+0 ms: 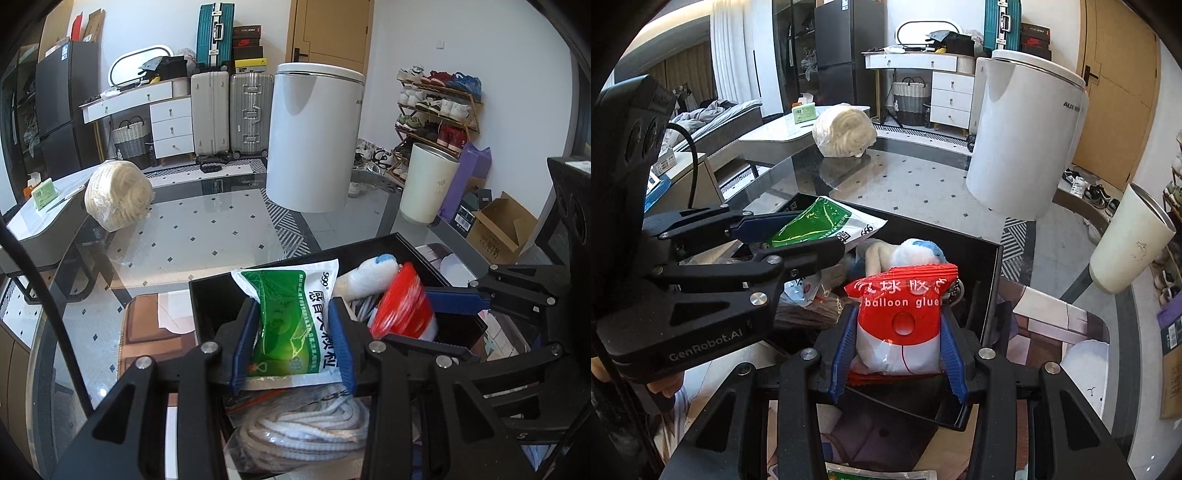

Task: Organize soft objects
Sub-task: 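Lower the green sachet into the box with the left gripper while the right drops the glue packet, then move both grippers back toward the remaining green sachet beside the box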

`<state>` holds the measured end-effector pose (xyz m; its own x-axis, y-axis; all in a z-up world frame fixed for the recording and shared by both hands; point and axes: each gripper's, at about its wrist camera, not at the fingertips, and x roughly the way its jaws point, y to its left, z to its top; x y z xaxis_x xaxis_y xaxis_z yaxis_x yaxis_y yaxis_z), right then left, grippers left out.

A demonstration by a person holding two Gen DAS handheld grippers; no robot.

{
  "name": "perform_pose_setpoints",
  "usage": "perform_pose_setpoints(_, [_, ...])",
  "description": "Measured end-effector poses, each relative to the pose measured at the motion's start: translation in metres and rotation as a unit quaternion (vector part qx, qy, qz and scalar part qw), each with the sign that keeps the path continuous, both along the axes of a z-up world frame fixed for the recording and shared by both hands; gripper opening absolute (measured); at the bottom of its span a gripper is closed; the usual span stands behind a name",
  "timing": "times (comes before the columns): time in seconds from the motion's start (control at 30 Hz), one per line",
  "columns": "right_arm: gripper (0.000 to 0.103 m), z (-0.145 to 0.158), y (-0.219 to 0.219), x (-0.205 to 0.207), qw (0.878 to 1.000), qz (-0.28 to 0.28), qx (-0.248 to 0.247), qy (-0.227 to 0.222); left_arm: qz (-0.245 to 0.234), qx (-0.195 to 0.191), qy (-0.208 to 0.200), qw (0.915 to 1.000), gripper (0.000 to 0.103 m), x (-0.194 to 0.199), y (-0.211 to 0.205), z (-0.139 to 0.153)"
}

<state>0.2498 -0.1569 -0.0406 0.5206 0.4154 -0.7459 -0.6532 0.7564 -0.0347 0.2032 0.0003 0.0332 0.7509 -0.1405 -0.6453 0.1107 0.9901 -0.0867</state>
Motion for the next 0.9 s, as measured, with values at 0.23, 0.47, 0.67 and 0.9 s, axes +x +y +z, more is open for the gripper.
perform_pose_setpoints(0.23, [0.046,0.003,-0.006,-0.007,1.0,0.003,0.01,-0.005,0.0,-0.005,-0.002,1.0,0.042,-0.001,0.002,0.0])
perform_pose_setpoints(0.47, [0.065,0.018,-0.024,-0.026,0.999,-0.004,0.035,-0.03,0.0,-0.014,-0.02,0.9997,0.063,-0.014,0.005,0.011])
perform_pose_setpoints(0.67, [0.089,0.023,-0.052,-0.042,0.996,-0.042,0.064,-0.044,0.019,-0.01,-0.035,0.9992,0.091,-0.031,0.01,0.02])
perform_pose_setpoints(0.9, [0.102,0.017,-0.076,-0.056,0.994,-0.069,0.078,-0.037,0.045,-0.008,-0.045,0.9979,0.103,-0.057,0.016,0.024])
